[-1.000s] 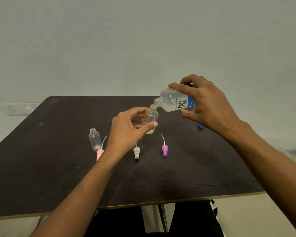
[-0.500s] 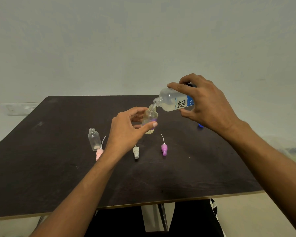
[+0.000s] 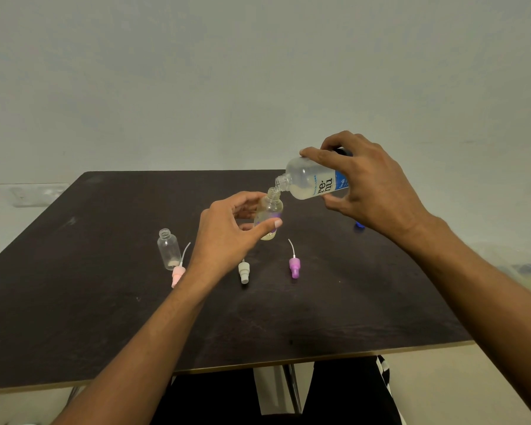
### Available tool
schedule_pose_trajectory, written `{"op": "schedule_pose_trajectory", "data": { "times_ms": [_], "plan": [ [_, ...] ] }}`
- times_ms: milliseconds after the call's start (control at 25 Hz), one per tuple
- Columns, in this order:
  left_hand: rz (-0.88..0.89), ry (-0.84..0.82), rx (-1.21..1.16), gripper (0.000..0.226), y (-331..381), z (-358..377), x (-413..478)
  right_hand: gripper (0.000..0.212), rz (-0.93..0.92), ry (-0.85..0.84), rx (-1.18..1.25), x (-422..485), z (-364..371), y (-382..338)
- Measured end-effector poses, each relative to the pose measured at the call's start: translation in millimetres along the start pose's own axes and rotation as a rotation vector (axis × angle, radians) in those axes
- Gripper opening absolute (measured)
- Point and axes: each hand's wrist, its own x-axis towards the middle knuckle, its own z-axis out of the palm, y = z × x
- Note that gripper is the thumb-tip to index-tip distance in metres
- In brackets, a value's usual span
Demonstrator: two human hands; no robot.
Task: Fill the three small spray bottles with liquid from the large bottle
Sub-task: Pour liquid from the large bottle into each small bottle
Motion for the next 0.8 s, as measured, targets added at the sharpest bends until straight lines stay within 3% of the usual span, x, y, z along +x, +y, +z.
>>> {"op": "schedule_pose_trajectory", "data": {
  "times_ms": [800],
  "plan": [
    [0.000,-0.006,0.024,0.052,0.2,2.6,0.3,0.075,0.001,0.005,-0.012,-2.2,-0.5,0.8]
  ]
}}
